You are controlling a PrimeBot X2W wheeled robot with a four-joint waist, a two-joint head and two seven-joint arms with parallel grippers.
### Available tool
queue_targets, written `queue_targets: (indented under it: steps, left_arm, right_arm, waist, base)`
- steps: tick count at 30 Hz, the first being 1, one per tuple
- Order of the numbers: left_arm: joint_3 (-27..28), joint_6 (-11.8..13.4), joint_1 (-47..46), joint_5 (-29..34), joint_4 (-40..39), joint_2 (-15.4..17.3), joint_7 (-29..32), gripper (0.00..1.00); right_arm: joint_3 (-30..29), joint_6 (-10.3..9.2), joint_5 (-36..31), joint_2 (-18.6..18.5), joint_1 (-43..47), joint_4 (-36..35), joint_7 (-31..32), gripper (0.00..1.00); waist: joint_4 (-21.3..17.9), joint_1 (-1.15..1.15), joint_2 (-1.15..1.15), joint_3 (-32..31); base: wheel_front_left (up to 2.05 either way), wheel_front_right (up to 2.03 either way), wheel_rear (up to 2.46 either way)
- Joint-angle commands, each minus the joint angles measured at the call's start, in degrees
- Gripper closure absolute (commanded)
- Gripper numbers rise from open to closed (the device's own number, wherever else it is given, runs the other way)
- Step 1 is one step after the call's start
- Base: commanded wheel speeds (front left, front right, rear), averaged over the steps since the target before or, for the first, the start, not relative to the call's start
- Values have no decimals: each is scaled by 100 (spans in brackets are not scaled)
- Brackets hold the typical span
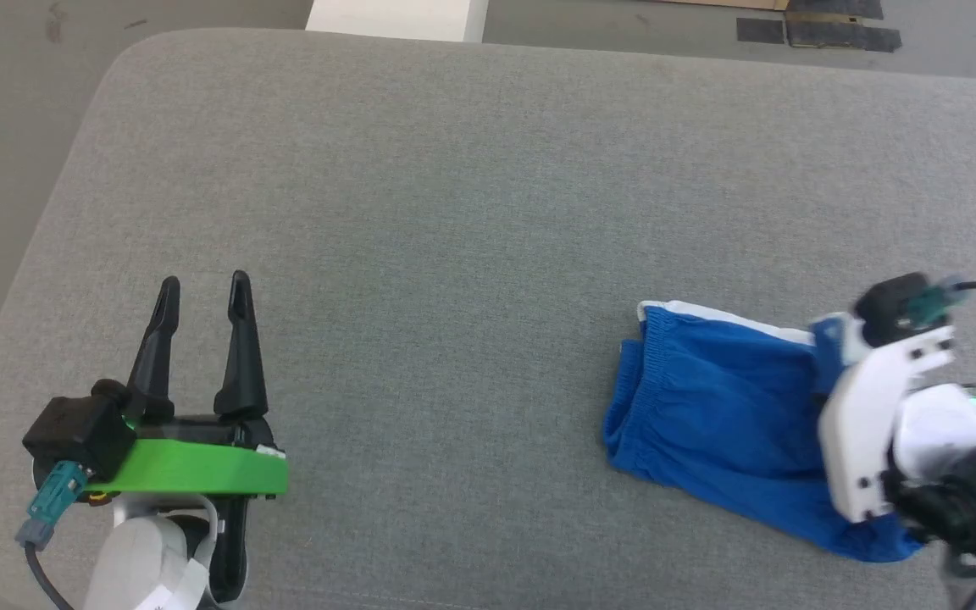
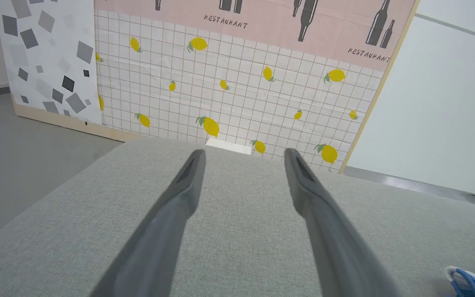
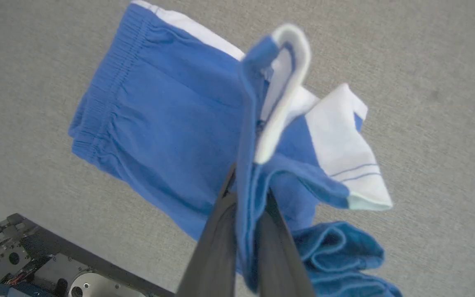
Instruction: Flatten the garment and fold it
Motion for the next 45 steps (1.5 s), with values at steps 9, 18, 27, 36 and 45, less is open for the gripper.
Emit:
queue_targets:
  steps: [9, 18, 27, 36, 45]
  left_arm:
    - [-42, -41, 91, -27, 30, -2, -26, 0]
    - [-77, -41, 104, -52, 38, -8, -26, 0]
    - [-139, -41, 85, -77, 44, 26, -26, 0]
    - [-130, -41, 139, -60, 20, 58, -26, 0]
    - [-63, -41, 187, 66, -91, 57, -26, 0]
  right_arm:
    - [565, -10, -6, 514, -371, 625, -781, 100]
    - [733, -10, -249, 734, -679, 1443, -1332, 100]
    - [1164, -10, -341, 863, -1120, 1850, -1860, 0]
    - [1405, -10, -151, 917, -1274, 1426, -2198, 0]
    - [147, -10, -1186, 961, -611, 980, -2589, 0]
  waist:
    - [120, 0, 0, -17]
    - [166, 0, 0, -8]
    - [176, 0, 0, 7]
    - [76, 0, 0, -115]
    - [-105, 0, 0, -172]
  base:
    - [0, 0, 0]
    - [0, 0, 0]
    - [0, 0, 0]
    - [0, 0, 0]
    - [0, 0, 0]
